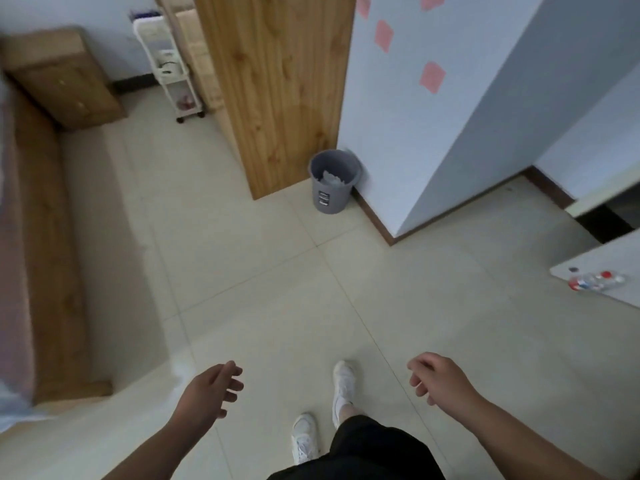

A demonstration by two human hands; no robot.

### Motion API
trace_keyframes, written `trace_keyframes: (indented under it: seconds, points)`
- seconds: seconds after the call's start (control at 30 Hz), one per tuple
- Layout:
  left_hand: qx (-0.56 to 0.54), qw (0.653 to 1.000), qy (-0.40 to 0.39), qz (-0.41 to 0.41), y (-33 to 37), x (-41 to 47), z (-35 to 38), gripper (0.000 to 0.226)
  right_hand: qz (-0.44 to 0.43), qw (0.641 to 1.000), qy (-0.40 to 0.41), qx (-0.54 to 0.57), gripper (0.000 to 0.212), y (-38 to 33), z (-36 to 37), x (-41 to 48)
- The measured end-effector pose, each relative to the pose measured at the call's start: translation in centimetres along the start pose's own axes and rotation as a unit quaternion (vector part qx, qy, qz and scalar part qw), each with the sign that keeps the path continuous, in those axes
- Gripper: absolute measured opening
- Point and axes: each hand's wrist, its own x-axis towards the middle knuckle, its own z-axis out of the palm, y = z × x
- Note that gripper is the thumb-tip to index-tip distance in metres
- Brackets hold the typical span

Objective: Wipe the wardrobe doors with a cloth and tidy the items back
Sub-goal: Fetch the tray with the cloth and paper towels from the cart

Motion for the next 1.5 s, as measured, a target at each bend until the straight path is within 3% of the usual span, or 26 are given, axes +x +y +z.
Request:
trace_keyframes:
  seconds: [0.3,0.63,0.87,1.03,1.23,1.5]
  points:
    - [-0.052,0.991,0.088,-0.085,0.9,1.7,-2.0,0.029,0.009,0.993,-0.088,-0.075,0.018,-8.0,0.3,10.7]
    - [-0.151,0.961,0.149,-0.179,0.5,4.5,-7.3,0.029,-0.13,0.977,-0.127,-0.114,0.016,-34.0,6.0,20.2]
    - [-0.158,0.969,0.123,-0.147,5.9,15.0,-16.5,0.03,-0.152,0.968,-0.124,-0.155,0.016,-46.3,12.8,25.3]
    - [-0.144,0.98,0.094,-0.097,13.3,23.1,-25.4,0.03,-0.087,0.967,-0.13,-0.204,0.017,-48.0,13.8,26.4]
    - [-0.146,0.981,0.116,-0.056,21.4,32.6,-33.4,0.031,-0.026,0.967,-0.126,-0.219,0.019,-50.1,12.9,30.2]
    - [-0.145,0.976,0.144,-0.08,28.0,41.9,-38.2,0.031,-0.077,0.949,-0.166,-0.256,0.021,-63.7,14.2,41.0]
